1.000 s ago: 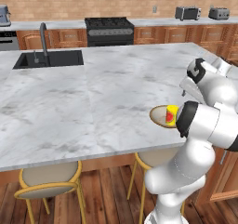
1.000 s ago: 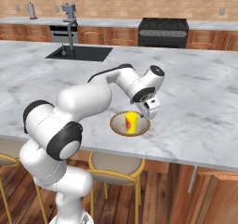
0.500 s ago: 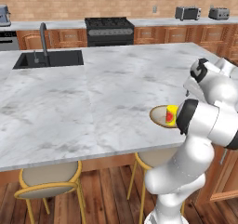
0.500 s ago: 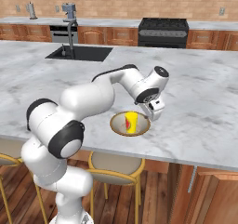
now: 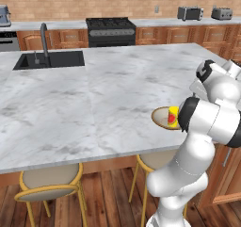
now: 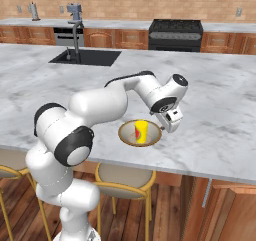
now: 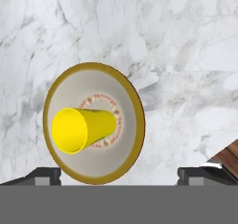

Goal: Place the cup inside the bowl on the dining table and move the bowl to any counter.

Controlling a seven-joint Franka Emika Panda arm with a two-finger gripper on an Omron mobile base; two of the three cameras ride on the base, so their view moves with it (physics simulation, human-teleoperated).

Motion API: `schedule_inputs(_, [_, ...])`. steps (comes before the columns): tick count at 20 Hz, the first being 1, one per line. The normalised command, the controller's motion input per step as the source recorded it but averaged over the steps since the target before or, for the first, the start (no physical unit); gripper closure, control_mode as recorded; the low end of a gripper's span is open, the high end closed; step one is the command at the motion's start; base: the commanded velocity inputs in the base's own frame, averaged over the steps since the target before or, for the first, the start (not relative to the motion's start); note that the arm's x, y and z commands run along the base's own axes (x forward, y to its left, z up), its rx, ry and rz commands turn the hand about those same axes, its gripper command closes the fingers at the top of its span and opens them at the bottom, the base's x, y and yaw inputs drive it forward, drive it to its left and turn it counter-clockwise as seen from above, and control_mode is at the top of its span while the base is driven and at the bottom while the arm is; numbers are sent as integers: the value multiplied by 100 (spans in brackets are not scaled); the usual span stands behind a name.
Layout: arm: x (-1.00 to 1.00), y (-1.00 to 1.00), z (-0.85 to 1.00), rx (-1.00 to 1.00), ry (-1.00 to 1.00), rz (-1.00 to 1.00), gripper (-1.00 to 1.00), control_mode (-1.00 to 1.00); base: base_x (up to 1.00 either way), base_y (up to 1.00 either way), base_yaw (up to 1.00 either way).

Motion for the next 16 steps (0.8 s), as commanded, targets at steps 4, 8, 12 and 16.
schedule_inputs(4, [0, -11, -4, 4, 0, 0, -100, -100, 0, 0, 0])
schedule_inputs(8, [0, -6, -7, 5, 0, 0, -100, -100, 0, 0, 0])
schedule_inputs(12, [0, -4, -9, 7, 0, 0, -100, -100, 0, 0, 0])
schedule_inputs(16, [0, -2, -5, 7, 0, 0, -100, -100, 0, 0, 0])
